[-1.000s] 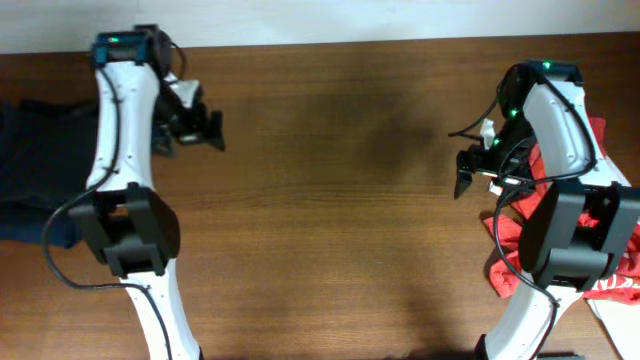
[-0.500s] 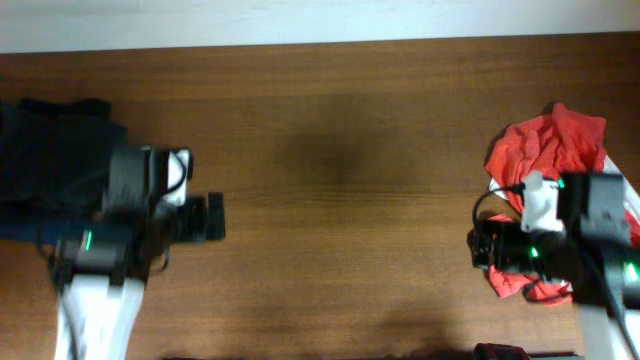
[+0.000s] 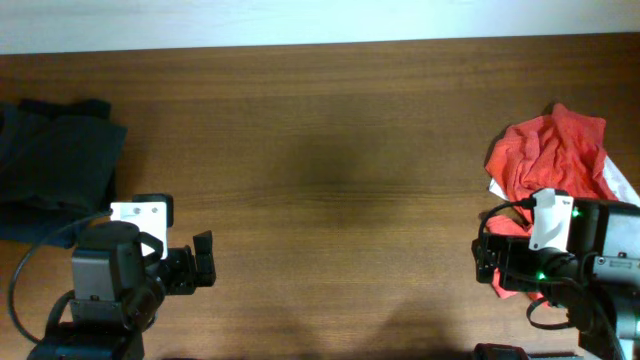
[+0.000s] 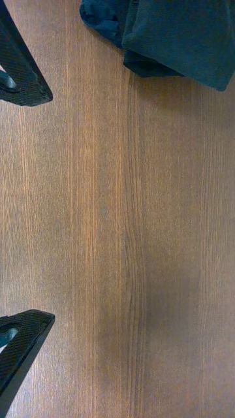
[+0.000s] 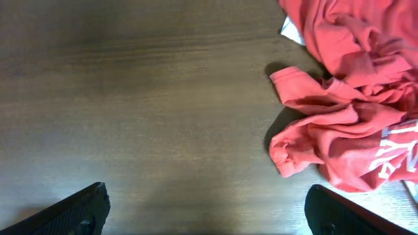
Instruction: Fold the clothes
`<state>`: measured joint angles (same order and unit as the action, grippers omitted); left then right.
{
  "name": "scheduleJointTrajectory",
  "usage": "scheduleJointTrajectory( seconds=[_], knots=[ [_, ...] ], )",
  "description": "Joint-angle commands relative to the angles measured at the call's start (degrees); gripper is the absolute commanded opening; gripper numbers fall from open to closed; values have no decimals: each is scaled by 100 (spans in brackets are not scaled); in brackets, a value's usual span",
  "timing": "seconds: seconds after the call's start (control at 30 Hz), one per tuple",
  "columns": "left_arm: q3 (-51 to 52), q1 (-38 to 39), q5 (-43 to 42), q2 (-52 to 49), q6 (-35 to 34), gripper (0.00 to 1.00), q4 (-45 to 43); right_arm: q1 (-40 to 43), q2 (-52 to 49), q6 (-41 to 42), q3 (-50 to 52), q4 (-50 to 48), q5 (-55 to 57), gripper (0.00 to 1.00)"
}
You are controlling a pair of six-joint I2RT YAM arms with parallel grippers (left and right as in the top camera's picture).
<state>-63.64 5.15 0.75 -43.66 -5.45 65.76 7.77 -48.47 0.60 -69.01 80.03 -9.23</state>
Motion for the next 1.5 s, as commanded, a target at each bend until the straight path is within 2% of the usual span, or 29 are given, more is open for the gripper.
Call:
scheduleJointTrajectory(
  seconds=[0.0, 0.07, 0.2, 0.3, 0.33, 0.47, 0.57, 0.6, 0.7, 1.47],
  knots=[
    [61, 11, 55, 24, -35, 99, 2, -341, 710, -35, 186, -632, 42, 99],
    [61, 11, 55, 24, -35, 99, 2, -691, 1502, -39, 769, -1569, 76, 99],
    [61, 11, 55, 24, -35, 99, 2, -901, 3609, -17, 2953, -3445, 66, 99],
    [61, 11, 55, 24, -35, 99, 2, -901, 4492, -13, 4153, -4546, 68, 99],
    [61, 11, 55, 24, -35, 99, 4, -901, 4798, -15, 4684, -5176, 79, 99],
    [61, 11, 55, 24, -35, 99, 2, -901, 4824, -15, 5960, -7326, 304, 99],
    [61, 11, 55, 24, -35, 99, 2, -901, 4826, -17, 6745, -8588, 852, 99],
    [61, 11, 55, 24, -35, 99, 2, -901, 4826, -20, 6867, -8653, 879, 99],
    [61, 11, 55, 24, -35, 99, 2, -901, 4826, -17, 6867, -7528, 822, 99],
    [61, 4, 83, 168, 61, 99, 129, -898, 4815, -17, 6870, -7549, 844, 99]
  ],
)
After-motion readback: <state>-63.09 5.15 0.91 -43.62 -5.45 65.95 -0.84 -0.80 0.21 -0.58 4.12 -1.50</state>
